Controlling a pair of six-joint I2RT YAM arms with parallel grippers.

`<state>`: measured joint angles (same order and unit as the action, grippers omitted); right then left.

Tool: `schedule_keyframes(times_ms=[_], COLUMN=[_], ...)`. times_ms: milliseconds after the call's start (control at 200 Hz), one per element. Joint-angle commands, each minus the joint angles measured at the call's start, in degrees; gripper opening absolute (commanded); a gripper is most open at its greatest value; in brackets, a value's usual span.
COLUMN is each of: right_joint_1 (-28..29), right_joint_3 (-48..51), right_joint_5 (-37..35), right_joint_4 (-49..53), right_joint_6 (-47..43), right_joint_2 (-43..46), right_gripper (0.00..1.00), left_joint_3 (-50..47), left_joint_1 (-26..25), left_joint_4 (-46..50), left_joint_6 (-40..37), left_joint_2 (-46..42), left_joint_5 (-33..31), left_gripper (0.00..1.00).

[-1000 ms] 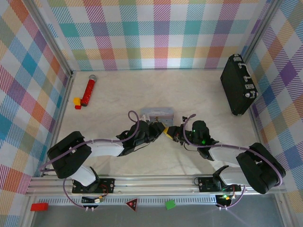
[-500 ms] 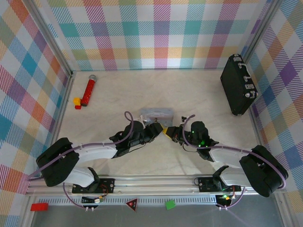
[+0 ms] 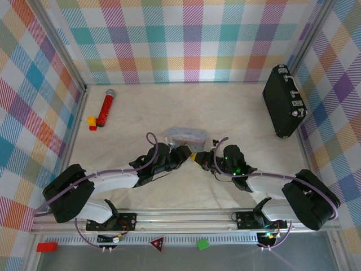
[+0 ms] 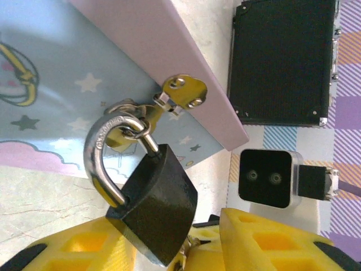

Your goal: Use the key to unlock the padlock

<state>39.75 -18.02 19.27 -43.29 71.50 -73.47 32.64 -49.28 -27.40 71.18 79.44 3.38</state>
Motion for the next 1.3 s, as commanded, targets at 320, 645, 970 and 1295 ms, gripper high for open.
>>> schedule_keyframes(times_ms=[320, 645, 970, 1295], right_joint_1=[2.1, 2.3, 0.5, -1.1], right_joint_3=[-1.1, -0.4, -0.3, -2.3], right_joint_5=[-0.6, -0.8, -0.9, 0.1], right_joint_4=[-2.9, -2.9, -13.0, -11.1], right_joint_6=[-0.1, 0.2, 5.3, 5.8], right_joint_2=[-0.4, -0.7, -6.0, -6.6], right_gripper=[0.00, 0.00, 0.00, 0.00], left_joint_3=[-1.3, -0.9, -0.8, -1.9], left_joint_1=[2.7, 2.9, 0.2, -4.7], left_joint_4=[-3.0, -3.6, -5.5, -11.4], left_joint_6=[1.6, 1.3, 3.2, 4.3], left_joint_2=[1.2, 2.0, 0.9, 3.1], left_joint_5=[-2.7, -2.4, -1.6, -3.4], left_gripper=[0.31, 0.11, 0.04, 0.02])
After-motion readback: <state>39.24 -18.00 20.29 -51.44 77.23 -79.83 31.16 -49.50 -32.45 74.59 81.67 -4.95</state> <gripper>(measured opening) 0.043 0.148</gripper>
